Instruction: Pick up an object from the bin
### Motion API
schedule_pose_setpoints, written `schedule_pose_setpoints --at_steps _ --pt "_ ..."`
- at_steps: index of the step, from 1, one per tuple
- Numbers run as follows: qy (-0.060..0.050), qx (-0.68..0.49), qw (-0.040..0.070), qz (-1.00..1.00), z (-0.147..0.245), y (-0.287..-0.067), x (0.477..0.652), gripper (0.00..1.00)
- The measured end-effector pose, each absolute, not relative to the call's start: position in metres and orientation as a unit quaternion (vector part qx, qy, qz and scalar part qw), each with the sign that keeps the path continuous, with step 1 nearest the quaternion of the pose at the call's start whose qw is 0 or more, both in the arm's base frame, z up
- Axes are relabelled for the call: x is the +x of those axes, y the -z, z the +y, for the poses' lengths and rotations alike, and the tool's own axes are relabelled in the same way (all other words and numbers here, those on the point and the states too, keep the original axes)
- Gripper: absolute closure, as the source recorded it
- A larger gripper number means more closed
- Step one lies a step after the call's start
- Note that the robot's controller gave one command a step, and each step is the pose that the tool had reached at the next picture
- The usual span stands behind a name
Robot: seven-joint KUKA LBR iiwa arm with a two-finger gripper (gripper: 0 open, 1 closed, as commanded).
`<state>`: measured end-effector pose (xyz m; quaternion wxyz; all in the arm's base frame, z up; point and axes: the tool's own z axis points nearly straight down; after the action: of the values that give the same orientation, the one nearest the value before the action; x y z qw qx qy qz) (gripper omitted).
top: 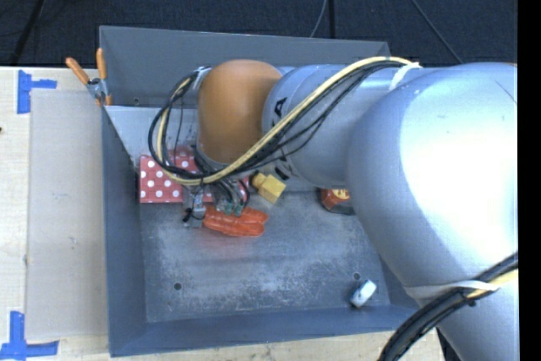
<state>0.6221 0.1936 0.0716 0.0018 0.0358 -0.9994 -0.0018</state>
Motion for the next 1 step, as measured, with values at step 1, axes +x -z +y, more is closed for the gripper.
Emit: schedule_pose_setpoints --at_steps 1 --pt "0.001 0.036 0.004 -0.999 0.193 -0.0757 0.6205 1.0"
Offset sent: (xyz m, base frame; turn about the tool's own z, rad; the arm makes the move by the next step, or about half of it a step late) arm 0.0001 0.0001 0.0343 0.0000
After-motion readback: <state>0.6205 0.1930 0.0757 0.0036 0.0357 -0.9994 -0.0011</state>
